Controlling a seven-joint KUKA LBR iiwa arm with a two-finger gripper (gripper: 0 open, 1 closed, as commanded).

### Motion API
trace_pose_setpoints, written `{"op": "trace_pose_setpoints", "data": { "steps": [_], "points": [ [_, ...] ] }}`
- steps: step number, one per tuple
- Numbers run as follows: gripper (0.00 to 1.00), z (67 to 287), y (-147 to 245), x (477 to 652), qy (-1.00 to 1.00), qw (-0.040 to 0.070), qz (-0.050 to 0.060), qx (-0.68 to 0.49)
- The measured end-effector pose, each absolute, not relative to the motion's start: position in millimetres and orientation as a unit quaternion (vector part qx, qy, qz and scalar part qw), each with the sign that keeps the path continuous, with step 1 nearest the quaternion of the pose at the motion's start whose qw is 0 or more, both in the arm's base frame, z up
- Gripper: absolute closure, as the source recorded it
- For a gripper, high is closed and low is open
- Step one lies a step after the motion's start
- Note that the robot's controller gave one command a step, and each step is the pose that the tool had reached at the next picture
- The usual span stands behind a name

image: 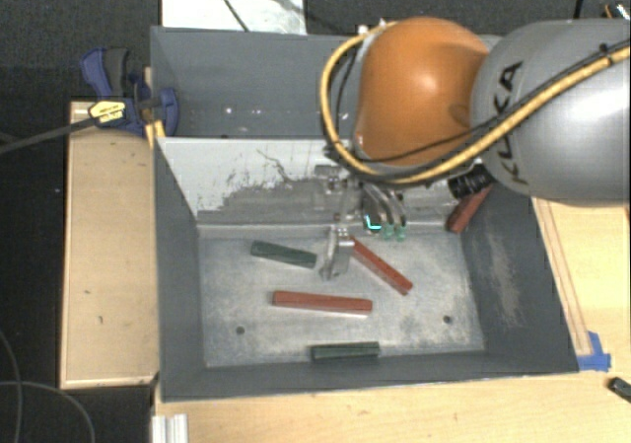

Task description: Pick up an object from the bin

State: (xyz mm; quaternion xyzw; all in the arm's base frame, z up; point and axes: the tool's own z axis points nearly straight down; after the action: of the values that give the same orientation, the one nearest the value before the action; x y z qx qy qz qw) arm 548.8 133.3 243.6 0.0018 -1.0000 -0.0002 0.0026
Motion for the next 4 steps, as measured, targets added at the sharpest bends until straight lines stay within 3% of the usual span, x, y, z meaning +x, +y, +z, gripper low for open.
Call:
{"op": "trace_pose_setpoints", "data": {
  "steps": [1,2,3,4],
  "points": [
    [0.0,66,150,554.2,-0.997,0.002,0.0,0.077],
    [1.0,71,150,556.7,-0.997,-0.002,-0.001,0.074],
    [0.0,71,150,556.1,-0.997,-0.001,-0.001,0.072],
    [0.0,70,95,526.1,-1.0,0.001,0.001,0.001]
  ]
}}
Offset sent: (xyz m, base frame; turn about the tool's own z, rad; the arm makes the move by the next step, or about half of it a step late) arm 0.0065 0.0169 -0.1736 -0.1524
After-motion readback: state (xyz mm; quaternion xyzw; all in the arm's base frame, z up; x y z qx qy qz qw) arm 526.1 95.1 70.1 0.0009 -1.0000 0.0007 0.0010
